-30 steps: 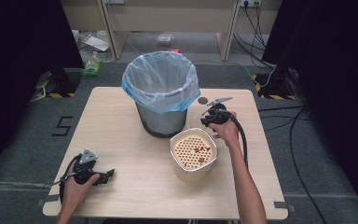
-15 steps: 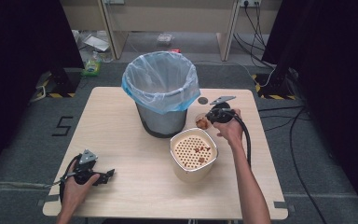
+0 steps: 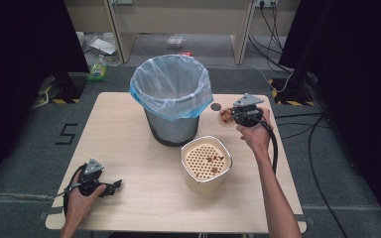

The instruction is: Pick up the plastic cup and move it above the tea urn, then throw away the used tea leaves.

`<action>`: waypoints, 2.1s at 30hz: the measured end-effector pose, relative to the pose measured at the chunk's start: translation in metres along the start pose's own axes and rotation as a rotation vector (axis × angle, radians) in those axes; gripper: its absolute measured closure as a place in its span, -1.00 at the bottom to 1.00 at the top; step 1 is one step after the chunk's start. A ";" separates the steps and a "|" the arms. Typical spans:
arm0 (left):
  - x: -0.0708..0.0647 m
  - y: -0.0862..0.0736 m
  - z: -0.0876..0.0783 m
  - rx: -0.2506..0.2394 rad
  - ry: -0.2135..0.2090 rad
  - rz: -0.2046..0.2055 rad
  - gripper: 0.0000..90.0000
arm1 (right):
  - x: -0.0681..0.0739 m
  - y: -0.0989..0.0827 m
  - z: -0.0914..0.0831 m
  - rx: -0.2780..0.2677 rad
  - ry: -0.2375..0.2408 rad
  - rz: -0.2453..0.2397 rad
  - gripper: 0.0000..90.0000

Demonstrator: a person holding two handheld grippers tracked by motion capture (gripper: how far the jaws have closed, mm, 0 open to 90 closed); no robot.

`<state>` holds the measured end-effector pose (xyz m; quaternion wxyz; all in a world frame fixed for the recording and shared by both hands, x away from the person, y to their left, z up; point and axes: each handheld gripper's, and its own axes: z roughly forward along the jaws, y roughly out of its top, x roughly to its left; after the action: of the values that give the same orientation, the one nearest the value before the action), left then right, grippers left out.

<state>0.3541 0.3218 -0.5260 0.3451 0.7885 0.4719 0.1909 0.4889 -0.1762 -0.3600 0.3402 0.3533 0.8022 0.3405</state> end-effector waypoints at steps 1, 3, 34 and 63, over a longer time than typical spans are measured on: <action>0.000 0.000 0.000 0.000 0.000 0.001 -1.00 | 0.000 0.000 0.000 0.000 0.000 0.000 0.92; 0.000 0.000 0.000 0.000 0.001 0.002 -1.00 | 0.000 0.003 -0.007 -0.031 -0.022 -0.012 0.92; 0.000 0.000 0.000 0.000 0.000 0.002 -1.00 | 0.055 -0.005 -0.063 -0.267 -0.126 -0.188 0.92; 0.000 -0.001 -0.001 -0.001 0.003 0.002 -1.00 | 0.124 -0.032 -0.085 -0.540 -0.482 -0.574 0.94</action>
<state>0.3533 0.3219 -0.5260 0.3446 0.7884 0.4717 0.1927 0.3473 -0.1202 -0.3776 0.6774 0.0844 0.6481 0.3376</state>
